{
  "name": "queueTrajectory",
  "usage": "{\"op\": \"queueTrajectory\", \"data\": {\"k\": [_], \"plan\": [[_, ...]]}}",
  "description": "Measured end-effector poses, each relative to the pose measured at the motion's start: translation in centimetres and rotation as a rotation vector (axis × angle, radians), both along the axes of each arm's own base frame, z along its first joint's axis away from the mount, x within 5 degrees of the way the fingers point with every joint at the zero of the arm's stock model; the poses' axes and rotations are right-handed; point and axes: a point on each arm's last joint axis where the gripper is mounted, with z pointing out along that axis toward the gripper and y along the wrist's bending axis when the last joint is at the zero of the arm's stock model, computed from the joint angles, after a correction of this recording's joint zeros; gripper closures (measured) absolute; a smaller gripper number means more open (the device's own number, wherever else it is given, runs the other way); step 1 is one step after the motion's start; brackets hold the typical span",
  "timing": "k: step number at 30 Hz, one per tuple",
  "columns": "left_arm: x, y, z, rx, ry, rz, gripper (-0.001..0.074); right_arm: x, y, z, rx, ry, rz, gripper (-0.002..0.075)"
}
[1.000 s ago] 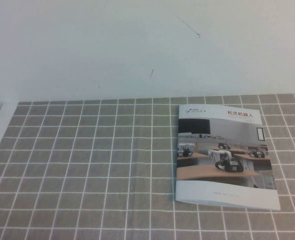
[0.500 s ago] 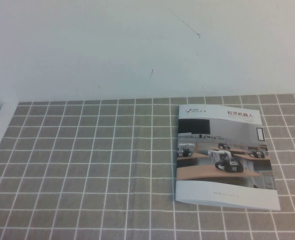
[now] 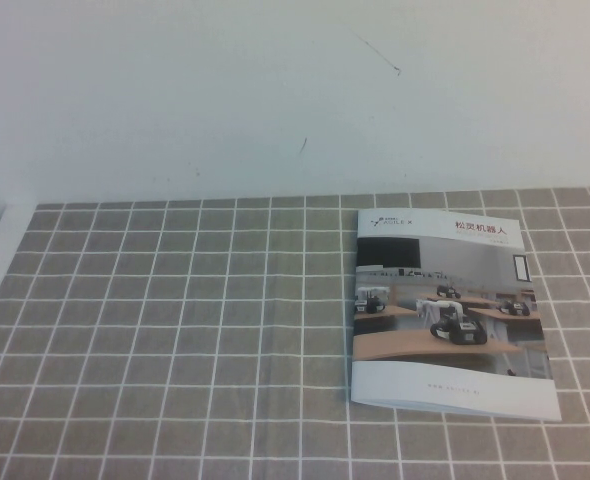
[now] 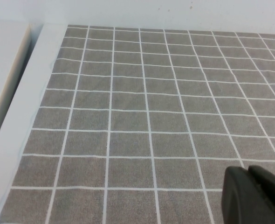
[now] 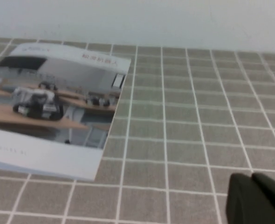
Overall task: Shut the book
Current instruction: 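Close the open booklet and leave it lying on the table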
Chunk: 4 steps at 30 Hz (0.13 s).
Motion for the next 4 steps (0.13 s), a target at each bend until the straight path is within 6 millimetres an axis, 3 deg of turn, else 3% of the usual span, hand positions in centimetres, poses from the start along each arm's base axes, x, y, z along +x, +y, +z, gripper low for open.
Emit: {"op": "queueTrajectory", "data": {"k": [4], "plan": [[0.00, 0.00, 0.00, 0.000, 0.000, 0.000, 0.0737, -0.11, -0.13, -0.22, -0.012, 0.035, -0.012, 0.0729]]}}
